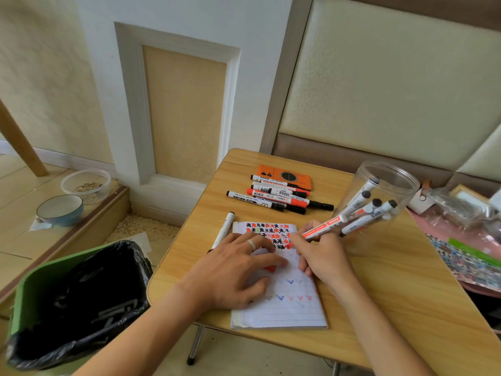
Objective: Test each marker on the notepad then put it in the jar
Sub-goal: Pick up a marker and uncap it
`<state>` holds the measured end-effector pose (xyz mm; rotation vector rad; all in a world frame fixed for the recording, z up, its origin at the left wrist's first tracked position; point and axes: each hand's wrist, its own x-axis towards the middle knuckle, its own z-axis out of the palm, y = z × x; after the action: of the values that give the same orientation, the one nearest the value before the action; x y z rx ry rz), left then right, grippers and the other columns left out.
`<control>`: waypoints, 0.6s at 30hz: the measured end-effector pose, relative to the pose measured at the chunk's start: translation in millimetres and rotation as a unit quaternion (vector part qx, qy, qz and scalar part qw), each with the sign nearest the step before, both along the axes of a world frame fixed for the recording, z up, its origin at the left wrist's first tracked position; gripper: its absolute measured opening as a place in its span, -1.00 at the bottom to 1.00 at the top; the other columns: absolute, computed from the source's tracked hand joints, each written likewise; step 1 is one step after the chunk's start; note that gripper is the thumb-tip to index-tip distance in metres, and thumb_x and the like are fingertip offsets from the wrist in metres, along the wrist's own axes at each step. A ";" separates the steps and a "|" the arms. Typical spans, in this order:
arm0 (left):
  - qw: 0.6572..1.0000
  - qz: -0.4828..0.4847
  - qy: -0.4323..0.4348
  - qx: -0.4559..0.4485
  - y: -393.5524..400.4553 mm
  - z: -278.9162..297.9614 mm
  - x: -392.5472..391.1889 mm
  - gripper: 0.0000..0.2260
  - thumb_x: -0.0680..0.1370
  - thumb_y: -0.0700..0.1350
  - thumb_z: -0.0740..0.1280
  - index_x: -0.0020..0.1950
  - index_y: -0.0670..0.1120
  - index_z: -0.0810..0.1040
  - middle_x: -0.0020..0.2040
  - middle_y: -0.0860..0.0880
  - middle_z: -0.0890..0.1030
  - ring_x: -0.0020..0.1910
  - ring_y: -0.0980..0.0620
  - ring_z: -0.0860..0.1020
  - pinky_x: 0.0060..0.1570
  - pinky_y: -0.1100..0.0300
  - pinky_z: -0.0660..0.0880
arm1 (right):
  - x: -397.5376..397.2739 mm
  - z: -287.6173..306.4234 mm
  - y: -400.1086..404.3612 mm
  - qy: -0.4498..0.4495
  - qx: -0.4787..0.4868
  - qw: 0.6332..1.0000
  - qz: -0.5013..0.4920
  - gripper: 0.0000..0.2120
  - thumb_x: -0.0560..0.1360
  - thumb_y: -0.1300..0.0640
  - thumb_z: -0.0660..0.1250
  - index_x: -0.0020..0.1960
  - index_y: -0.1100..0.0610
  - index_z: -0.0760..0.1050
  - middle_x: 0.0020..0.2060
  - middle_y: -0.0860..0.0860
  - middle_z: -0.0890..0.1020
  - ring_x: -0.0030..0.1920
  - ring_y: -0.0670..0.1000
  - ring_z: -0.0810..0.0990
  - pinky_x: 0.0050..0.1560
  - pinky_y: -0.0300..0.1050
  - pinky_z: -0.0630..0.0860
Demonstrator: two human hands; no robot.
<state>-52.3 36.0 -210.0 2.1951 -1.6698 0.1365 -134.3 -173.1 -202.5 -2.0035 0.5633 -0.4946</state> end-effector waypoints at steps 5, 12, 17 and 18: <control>1.000 0.003 0.001 -0.013 0.2 0.7 0.3 -0.58 0.59 0.11 0.18 0.46 0.19 0.43 0.22 0.06 0.44 0.22 0.08 0.36 0.25 0.06 0.39 | -3.1 4.6 3.4 0.014 -0.021 0.999 0.027 -0.87 0.56 0.14 0.41 -0.13 0.12 0.51 -0.50 0.12 0.59 -0.51 0.12 0.54 -0.49 -0.12 0.46; 0.996 0.039 0.003 -0.079 -0.1 -3.0 -1.8 -0.66 0.66 -0.01 0.17 0.44 0.04 0.45 0.14 0.06 0.52 0.10 0.07 0.41 0.13 0.18 0.41 | -8.2 16.5 10.8 -0.049 0.126 0.991 -0.002 -0.83 0.59 0.17 0.40 -0.13 0.18 0.47 -0.40 0.08 0.55 -0.54 0.03 0.47 -0.58 -0.21 0.32; 0.984 0.085 0.079 -0.136 0.7 -1.4 -3.9 -0.68 0.70 0.11 0.03 0.39 0.04 0.35 0.10 0.15 0.46 0.04 0.24 0.36 0.05 0.28 0.39 | -12.5 21.6 31.8 -0.066 0.216 0.973 0.040 -0.85 0.60 0.21 0.38 -0.13 0.16 0.48 -0.38 0.09 0.53 -0.57 0.00 0.42 -0.60 -0.23 0.26; 0.981 0.092 0.088 -0.145 0.6 -2.1 -3.4 -0.70 0.70 0.10 0.05 0.37 0.04 0.35 0.08 0.15 0.46 0.03 0.22 0.38 0.02 0.24 0.42 | -12.3 20.5 35.5 -0.067 0.219 0.972 0.048 -0.85 0.60 0.21 0.38 -0.13 0.15 0.48 -0.38 0.09 0.54 -0.57 0.00 0.41 -0.61 -0.23 0.26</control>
<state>-55.7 36.6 -212.1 2.0684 -1.2643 0.2137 -146.6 -137.7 -182.0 -1.5559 0.4449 -0.4012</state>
